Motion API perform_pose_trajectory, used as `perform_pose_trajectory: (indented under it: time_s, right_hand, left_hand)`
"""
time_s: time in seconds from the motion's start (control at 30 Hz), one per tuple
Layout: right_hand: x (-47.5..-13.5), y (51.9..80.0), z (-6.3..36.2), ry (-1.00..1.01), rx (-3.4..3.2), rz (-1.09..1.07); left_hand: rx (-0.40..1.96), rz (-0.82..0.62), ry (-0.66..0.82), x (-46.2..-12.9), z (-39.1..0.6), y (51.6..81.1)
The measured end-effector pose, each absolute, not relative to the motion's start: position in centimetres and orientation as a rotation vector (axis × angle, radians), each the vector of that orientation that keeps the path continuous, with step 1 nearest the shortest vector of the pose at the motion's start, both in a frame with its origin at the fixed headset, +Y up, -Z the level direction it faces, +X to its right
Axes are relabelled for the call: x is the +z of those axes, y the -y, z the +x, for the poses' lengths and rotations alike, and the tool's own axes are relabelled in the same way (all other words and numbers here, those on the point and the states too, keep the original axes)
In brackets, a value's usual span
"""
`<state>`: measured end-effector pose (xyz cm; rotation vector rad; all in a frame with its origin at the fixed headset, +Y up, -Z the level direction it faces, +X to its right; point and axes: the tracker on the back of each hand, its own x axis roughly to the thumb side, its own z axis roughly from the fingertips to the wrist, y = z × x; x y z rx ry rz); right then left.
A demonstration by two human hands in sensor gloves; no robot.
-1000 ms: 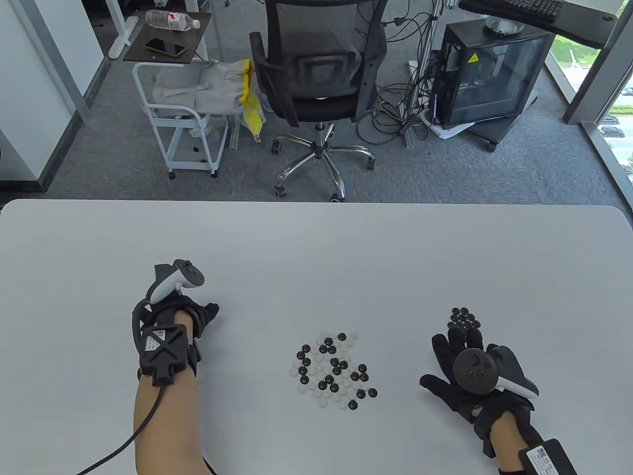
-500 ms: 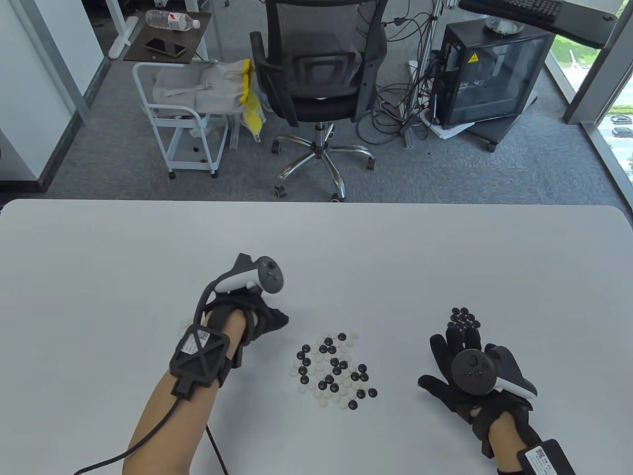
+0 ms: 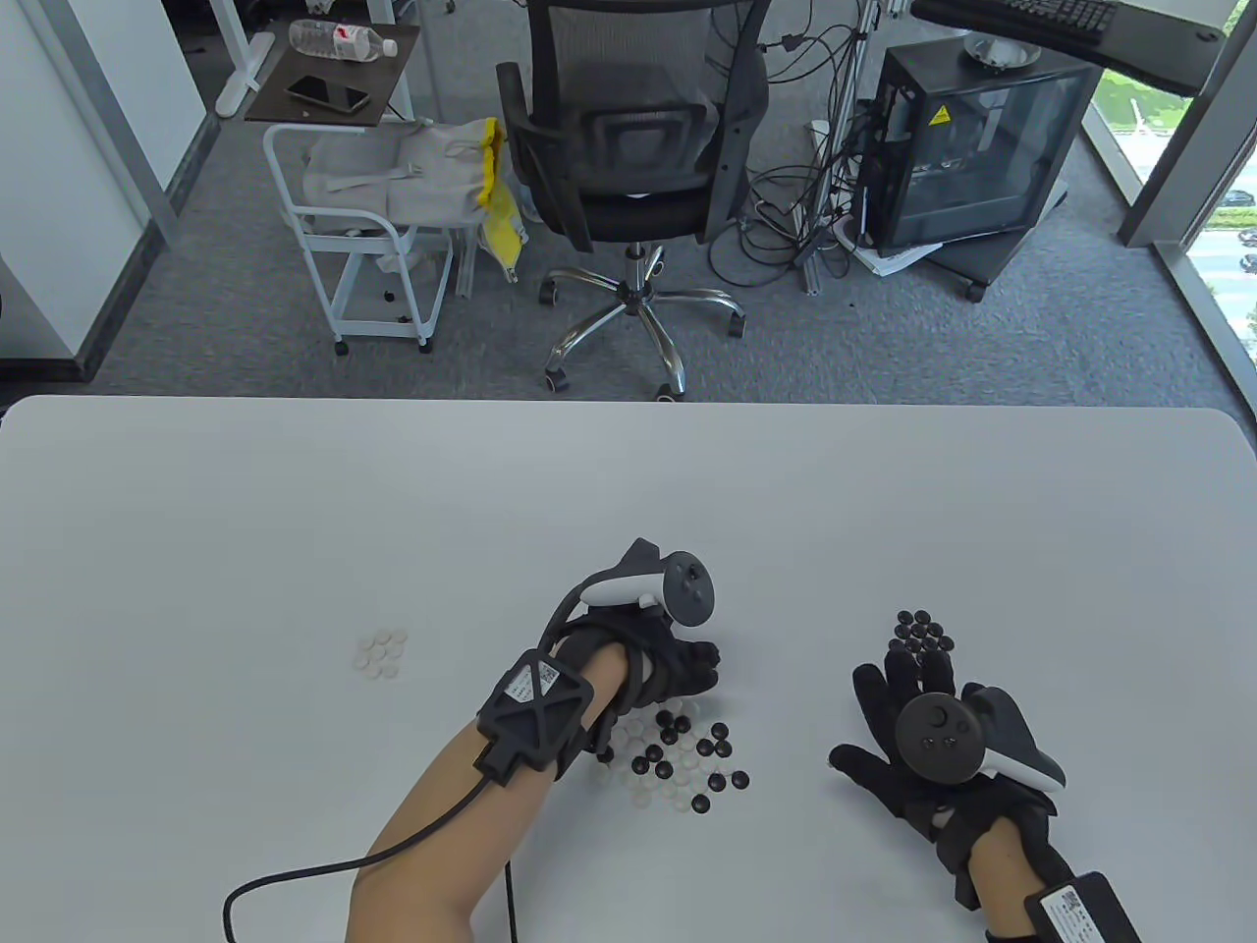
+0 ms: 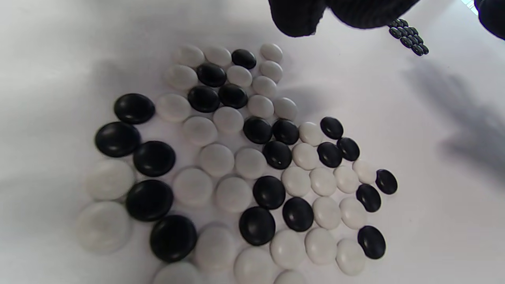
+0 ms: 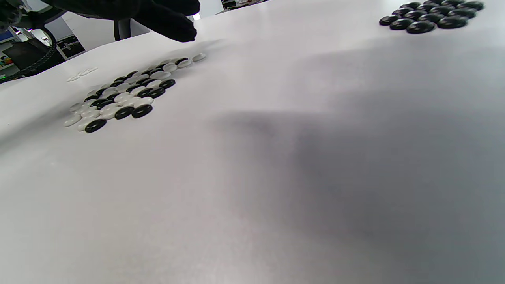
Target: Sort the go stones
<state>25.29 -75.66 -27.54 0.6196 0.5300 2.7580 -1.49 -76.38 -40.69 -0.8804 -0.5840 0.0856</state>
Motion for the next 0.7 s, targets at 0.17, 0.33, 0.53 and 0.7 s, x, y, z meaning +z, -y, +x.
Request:
perform_pose_trajectory:
  time_s: [0.17, 0.33, 0.53, 0.7]
  right_hand:
    - [-27.5, 75.6, 25.2, -0.527, 2.759, 0.622]
    - [-27.5, 75.6, 25.2, -0.525, 2.757, 0.624]
    - [-27.5, 75.3, 25.1, -0.500, 2.745, 0.626]
    - [-27.4, 75.5, 24.6, -0.511, 2.756, 0.643]
  left_hand:
    - [0.056, -0.892, 0.538, -41.4, -0.6, 77.9]
    - [0.189, -0.871, 0.353, -43.9, -4.0, 77.8]
    - [0.293, -0.890, 0.148, -44.6, -12.3, 77.3]
    - [0.262, -0.887, 0.032, -43.7, -18.5, 76.7]
